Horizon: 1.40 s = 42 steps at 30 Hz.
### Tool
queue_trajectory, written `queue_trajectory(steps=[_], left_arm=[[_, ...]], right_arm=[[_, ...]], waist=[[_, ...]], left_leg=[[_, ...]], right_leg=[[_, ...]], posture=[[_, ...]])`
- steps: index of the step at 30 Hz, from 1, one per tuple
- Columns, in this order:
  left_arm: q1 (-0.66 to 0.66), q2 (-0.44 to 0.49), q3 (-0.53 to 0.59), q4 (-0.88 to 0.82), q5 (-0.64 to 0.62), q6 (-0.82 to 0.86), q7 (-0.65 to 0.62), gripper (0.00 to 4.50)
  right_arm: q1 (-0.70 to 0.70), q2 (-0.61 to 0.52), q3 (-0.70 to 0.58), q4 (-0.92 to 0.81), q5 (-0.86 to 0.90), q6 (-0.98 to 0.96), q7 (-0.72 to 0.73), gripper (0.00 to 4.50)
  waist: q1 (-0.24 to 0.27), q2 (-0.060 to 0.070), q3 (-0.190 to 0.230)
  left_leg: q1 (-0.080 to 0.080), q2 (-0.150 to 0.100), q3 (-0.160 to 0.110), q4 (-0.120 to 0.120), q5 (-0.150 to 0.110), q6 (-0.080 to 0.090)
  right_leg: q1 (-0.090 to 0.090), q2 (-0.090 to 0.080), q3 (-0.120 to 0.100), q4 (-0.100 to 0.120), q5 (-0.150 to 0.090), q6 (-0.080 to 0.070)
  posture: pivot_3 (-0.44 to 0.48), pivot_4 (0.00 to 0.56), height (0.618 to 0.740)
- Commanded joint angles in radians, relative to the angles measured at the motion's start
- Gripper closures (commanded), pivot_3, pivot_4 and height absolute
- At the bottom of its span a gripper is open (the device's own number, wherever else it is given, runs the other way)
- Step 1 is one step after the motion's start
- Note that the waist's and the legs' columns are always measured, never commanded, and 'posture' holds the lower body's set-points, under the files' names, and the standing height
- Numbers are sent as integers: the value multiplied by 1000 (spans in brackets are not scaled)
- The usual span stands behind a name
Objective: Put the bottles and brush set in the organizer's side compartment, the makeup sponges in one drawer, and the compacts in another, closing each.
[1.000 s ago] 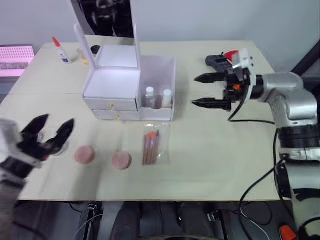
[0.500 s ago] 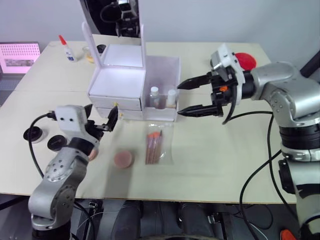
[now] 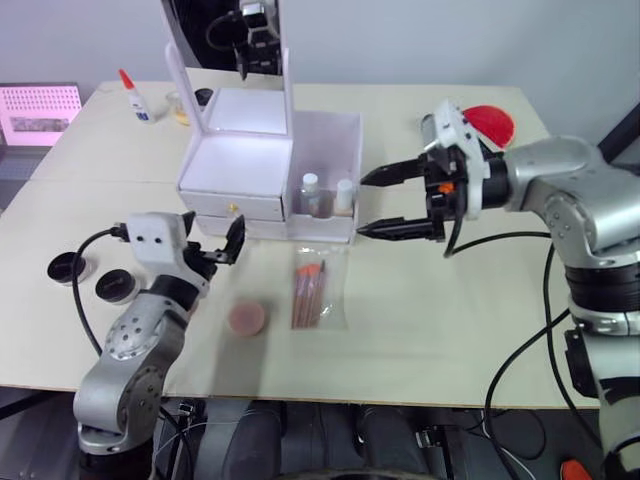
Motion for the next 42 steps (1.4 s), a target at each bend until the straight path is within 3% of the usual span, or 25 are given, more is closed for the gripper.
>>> queue_trajectory(steps=[1, 4, 6, 9, 13, 16, 17, 19, 21, 26, 27, 36, 42], left_arm=[[71, 46, 26, -88, -60, -30, -112, 0], [145, 125, 85, -129, -165, -31, -255, 0], [208, 255, 161, -145, -226, -15, -411, 0], [276, 413, 238, -120, -263, -10, -580, 0], [298, 515, 263, -71, -287, 3, -694, 0], [267, 560, 255, -31, -351, 61, -729, 0], [241, 571, 248, -15, -387, 92, -729, 258], [187, 578, 235, 10, -465, 149, -713, 821], [136, 584, 207, 32, -477, 164, -729, 1819], [-2, 583, 48, 133, -330, 107, -784, 4239], [-46, 581, -8, 167, -285, 98, -791, 4413], [-264, 455, -285, 348, -71, 52, -812, 4413], [-310, 425, -363, 401, 19, 68, -806, 4413]], right_arm=[[14, -32, -32, -37, 30, 18, 6, 11], [67, -77, -35, -30, 45, 58, 21, 11], [164, -127, -40, -49, 85, 101, 59, 11], [265, -108, -55, -69, 114, 117, 19, 11], [323, -25, -39, -137, 88, 124, -117, 11], [320, 29, 5, -168, 125, 252, -182, 11], [299, 51, 19, -162, 148, 348, -210, 1], [261, 84, 36, -143, 179, 485, -248, 0], [222, 131, 23, -106, 215, 616, -278, 0], [161, 241, 3, 56, 262, 790, -406, 0], [152, 258, 6, 108, 274, 790, -446, 0], [90, 391, -83, 352, 401, 790, -749, 0], [90, 463, -146, 399, 500, 790, -921, 0]], waist=[[-1, 0, 0], [1, 0, 0], [6, -1, 0], [1, -1, 0], [-14, 0, 0], [-12, 0, 0], [-10, -1, 0], [-5, 0, 0], [-2, 0, 0], [1, -1, -1], [1, -1, -1], [-27, -2, -2], [-35, -2, -2]], left_leg=[[0, 0, 0, 0, 0, 0], [0, 0, 0, -1, 0, 0], [0, 0, 0, -1, 0, 0], [-1, 1, 1, -1, 0, 0], [-1, 3, 7, -1, -1, 0], [-2, 4, 8, -1, -1, 0], [-3, 4, 8, -1, -1, 0], [-4, 4, 7, -2, -1, 0], [-6, 4, 6, -2, 0, 0], [-10, 4, 6, -3, 0, 1], [-10, 3, 6, -3, 0, 1], [-9, 4, 5, -1, 0, 1], [1, 5, 5, -1, 1, 2]], right_leg=[[0, 0, 0, 0, 0, 0], [-1, 0, 0, -1, 0, 0], [-1, 0, 0, -1, -1, 0], [-1, -1, -1, -3, -1, -1], [-1, -2, 0, -12, 0, -2], [-1, -2, 0, -14, 1, -2], [0, -2, 0, -14, 2, -5], [-2, -2, 0, -14, 3, -5], [-4, -1, -1, -12, 3, -6], [-9, 0, -1, -10, 5, -4], [-9, 0, -1, -10, 5, -3], [-8, 1, -1, -6, 8, 1], [-2, 3, 0, -1, 7, 1]], posture=[[0, 150, 740], [0, 150, 740], [0, 150, 740], [0, 150, 740], [0, 150, 740], [0, 150, 740], [0, 150, 740], [0, 150, 740], [0, 150, 740], [0, 150, 740], [0, 150, 740], [0, 150, 740], [0, 150, 740]])
